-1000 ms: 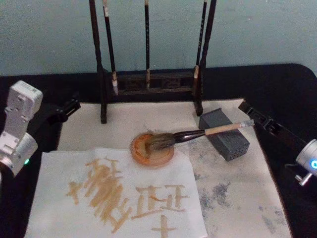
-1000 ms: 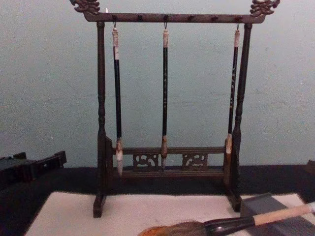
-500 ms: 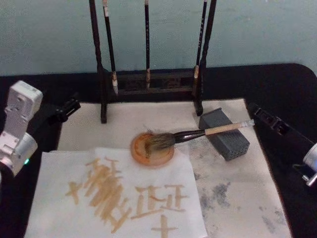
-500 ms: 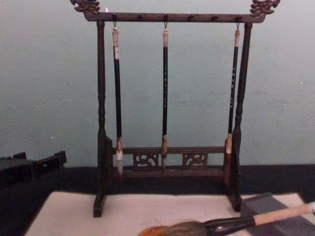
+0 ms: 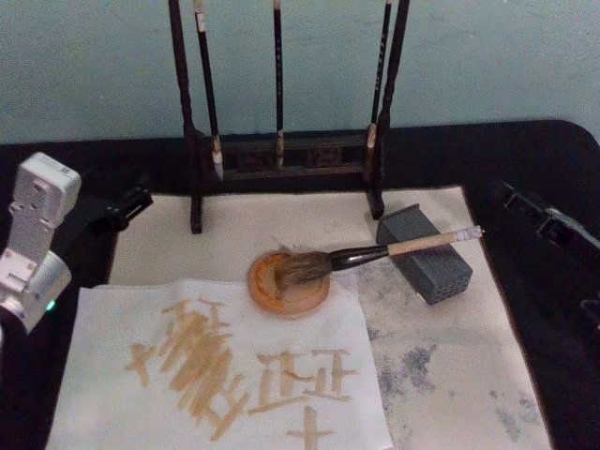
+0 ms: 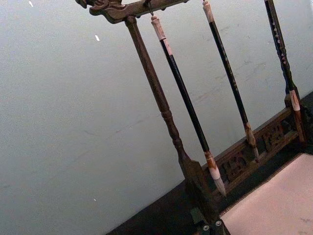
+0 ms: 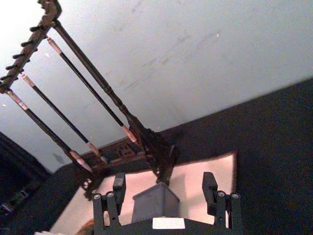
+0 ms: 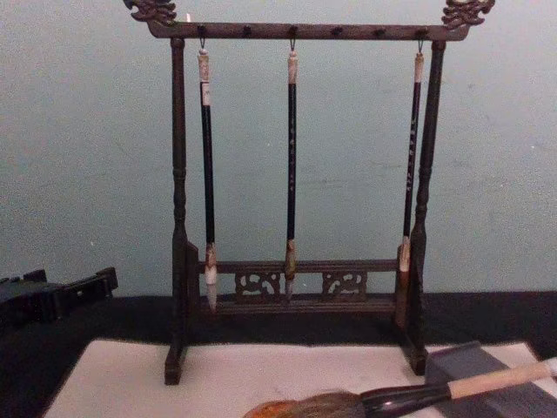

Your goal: Pick up the brush from the inkstone, write on the paper, then place the brush back to its original position.

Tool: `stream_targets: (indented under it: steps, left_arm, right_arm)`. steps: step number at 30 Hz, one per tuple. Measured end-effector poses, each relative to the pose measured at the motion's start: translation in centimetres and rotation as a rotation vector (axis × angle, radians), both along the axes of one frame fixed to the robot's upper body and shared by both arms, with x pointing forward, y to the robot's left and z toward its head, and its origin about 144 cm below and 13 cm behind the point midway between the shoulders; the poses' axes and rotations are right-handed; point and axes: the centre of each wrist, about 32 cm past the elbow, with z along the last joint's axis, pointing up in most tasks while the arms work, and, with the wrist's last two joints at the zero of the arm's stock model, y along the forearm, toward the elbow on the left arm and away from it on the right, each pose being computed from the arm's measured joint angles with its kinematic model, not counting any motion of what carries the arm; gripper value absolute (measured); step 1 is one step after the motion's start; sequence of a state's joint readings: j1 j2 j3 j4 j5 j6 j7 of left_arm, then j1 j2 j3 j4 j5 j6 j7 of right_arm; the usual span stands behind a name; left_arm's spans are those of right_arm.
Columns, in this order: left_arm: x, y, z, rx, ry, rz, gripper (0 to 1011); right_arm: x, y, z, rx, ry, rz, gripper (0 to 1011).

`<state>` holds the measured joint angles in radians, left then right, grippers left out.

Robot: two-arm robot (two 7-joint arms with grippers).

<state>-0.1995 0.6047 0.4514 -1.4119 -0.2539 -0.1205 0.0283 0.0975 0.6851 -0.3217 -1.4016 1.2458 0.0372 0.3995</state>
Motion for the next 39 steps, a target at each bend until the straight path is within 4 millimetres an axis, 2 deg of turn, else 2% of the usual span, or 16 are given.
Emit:
stream_targets:
  steps: [11,21,30,39]
  left_arm:
    - [0.0,0.0,0.0,0.0,0.0,0.0,1002]
    - [0.0,0.0,0.0,0.0,0.0,0.0,1002]
    - [0.0,0.0,0.0,0.0,0.0,0.0,1002]
    - [0.0,0.0,0.0,0.0,0.0,0.0,1002]
  right_arm:
    - [-1.3,1.1,2.1,-0.17,-0.107,0.017,1008]
    - [-3.3,3.8,4.2,-0.408,-0.26,0.085,1008]
    - [-4.9,6.1,5.1,-0.575,-0.369,0.152,1008]
    - [-5.8,7.4,5.1,-0.641,-0.422,0.202,1008]
